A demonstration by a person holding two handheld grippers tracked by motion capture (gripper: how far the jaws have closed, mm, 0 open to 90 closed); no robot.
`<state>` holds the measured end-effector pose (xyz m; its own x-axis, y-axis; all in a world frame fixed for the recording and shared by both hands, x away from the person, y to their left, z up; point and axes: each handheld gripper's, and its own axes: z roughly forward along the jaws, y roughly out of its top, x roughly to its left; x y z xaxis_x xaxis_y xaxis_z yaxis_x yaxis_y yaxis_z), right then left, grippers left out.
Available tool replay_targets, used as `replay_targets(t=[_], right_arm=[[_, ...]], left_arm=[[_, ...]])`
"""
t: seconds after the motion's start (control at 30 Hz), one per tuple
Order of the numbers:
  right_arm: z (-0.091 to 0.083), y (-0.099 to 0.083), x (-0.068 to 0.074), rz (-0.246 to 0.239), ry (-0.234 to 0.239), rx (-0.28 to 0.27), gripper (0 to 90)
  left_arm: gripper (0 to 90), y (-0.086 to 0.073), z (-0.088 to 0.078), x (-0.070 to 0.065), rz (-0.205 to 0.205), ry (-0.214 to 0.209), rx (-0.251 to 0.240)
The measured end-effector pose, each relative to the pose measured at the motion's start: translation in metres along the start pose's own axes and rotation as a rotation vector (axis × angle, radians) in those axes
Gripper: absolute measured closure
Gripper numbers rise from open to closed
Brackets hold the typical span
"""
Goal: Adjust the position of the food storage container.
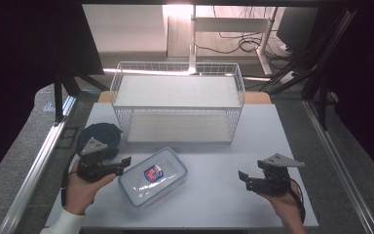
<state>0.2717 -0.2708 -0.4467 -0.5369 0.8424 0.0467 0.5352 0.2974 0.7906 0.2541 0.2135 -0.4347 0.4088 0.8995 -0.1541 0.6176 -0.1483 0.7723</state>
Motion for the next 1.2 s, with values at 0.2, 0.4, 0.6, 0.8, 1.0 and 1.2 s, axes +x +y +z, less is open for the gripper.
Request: replay_targets(t=[0.2, 0.4, 0.6, 0.8, 1.0, 1.2], right_arm=[[0.001, 0.0, 0.0, 0.0, -0.003, 0.004, 18.1], [0.004, 0.001, 0.001, -0.011, -0.01, 0.011, 18.1], [0.006, 0.001, 0.001, -0.014, -0.007, 0.017, 18.1], [0.008, 0.001, 0.0, -0.02, -0.013, 0.024, 18.1], [0.009, 0.001, 0.0, -0.024, -0.019, 0.032, 18.1], [0.01, -0.001, -0.001, -0.019, -0.027, 0.044, 18.0]], left_arm=[[34.2, 0.011, 0.01, -0.004, 0.013, -0.023, 0.012], [35.3, 0.023, 0.019, -0.003, 0.003, -0.028, 0.017], [49.8, 0.036, 0.034, -0.006, 0.041, -0.068, 0.041], [65.6, 0.049, 0.058, -0.013, 0.062, -0.132, 0.09], [81.5, 0.056, 0.079, -0.015, 0.083, -0.167, 0.147], [89.9, 0.059, 0.097, -0.015, 0.096, -0.172, 0.221]])
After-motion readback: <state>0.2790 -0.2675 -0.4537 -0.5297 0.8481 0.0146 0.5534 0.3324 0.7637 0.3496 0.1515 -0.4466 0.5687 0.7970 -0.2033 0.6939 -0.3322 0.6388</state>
